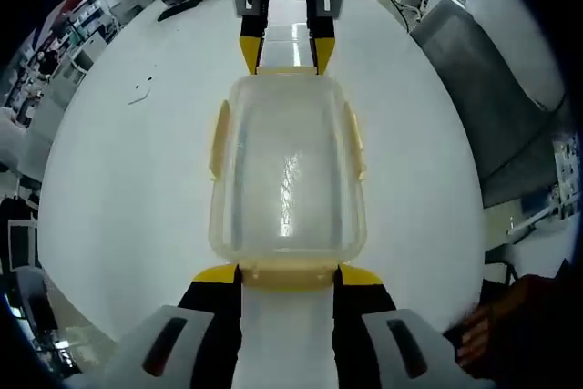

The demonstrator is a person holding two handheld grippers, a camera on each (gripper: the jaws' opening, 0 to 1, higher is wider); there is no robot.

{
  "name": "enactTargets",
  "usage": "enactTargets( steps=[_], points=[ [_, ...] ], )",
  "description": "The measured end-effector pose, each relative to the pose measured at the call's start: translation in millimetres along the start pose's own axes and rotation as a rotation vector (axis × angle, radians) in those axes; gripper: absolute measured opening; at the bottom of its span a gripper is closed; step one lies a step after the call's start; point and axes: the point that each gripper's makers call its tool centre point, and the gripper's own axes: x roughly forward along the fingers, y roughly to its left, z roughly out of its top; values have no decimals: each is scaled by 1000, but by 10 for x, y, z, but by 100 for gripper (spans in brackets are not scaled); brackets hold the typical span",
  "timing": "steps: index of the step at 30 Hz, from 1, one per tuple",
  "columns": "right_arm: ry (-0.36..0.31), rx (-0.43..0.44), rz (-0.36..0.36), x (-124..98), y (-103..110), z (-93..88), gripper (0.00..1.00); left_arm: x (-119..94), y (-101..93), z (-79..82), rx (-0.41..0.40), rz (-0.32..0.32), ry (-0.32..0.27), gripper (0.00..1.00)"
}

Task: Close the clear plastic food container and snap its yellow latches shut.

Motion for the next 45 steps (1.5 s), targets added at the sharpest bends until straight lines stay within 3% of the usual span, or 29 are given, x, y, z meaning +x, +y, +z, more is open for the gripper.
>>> enactTargets(
  steps=[9,17,29,45],
  points=[
    [18,-16,22,-367,56,2,34,-234,-123,280,2,7,15,32],
    [32,-24,37,-620,86,-140,34,-322,-153,569,-1,16,2,32],
    [55,-13,32,-936,71,-579,35,-217,-31,1023,9,33,-35,33],
    [100,44,22,-1214,155,-1224,35,96,97,1652,56,36,-71,33]
  ],
)
